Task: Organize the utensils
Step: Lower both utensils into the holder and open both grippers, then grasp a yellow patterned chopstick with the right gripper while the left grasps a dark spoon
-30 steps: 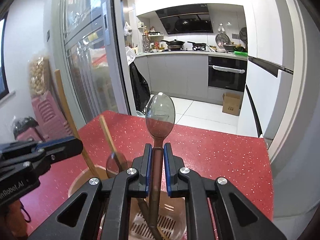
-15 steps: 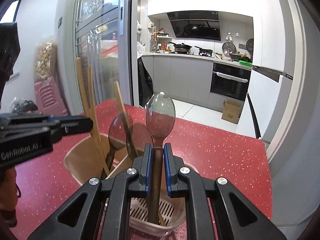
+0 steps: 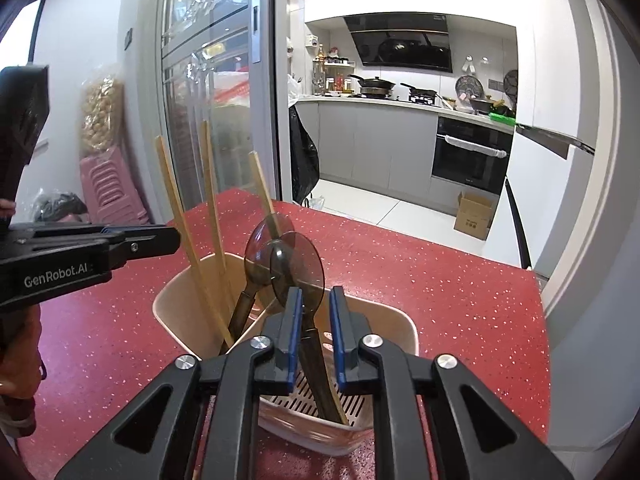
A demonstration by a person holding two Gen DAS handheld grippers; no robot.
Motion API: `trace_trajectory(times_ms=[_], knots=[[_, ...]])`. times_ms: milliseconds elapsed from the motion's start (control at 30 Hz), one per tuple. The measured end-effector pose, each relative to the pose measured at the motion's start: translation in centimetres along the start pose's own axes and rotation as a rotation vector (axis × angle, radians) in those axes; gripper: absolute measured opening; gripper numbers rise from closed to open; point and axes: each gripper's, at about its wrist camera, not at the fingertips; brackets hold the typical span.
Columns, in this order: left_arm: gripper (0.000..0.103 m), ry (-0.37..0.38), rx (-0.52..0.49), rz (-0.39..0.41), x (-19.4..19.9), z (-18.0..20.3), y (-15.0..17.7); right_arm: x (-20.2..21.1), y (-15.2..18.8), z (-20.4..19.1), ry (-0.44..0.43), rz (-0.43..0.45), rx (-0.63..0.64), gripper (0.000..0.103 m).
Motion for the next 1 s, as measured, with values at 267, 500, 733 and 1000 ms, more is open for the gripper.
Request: trace_trajectory(times_ms=[267,500,733,1000], knots=[[0.034,-0.029,0.014,0.006,1.4,-0.6,0.3,2.5,-0.5,0.6,-0.017,-0.008,-0.079,0.033],[0.034,-0.054,0.030,-0.013,3.6,-1.3,1.5,4.8,-0.3,0.2,-0.043,-0.037,-0.126,0.041],[0.034,-0.047,0.040,-0.041,6.2,-1.7,3.5,6.9,1.3,-0.9,-0.057,-0.103,-0.187,0.044],[0.103,-0.072,0.094,-0.064,9.6,-3.4,7.2,9.8,4.3,-2.4,-0.042,-0.184,-0.200,0.049]])
Point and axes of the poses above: each gripper's, at about its wrist camera, not at the fingertips, and x roughly against the way its jaws point, z to its right, y to its underside, and after that the axes turned 14 degrees about z, right-handed
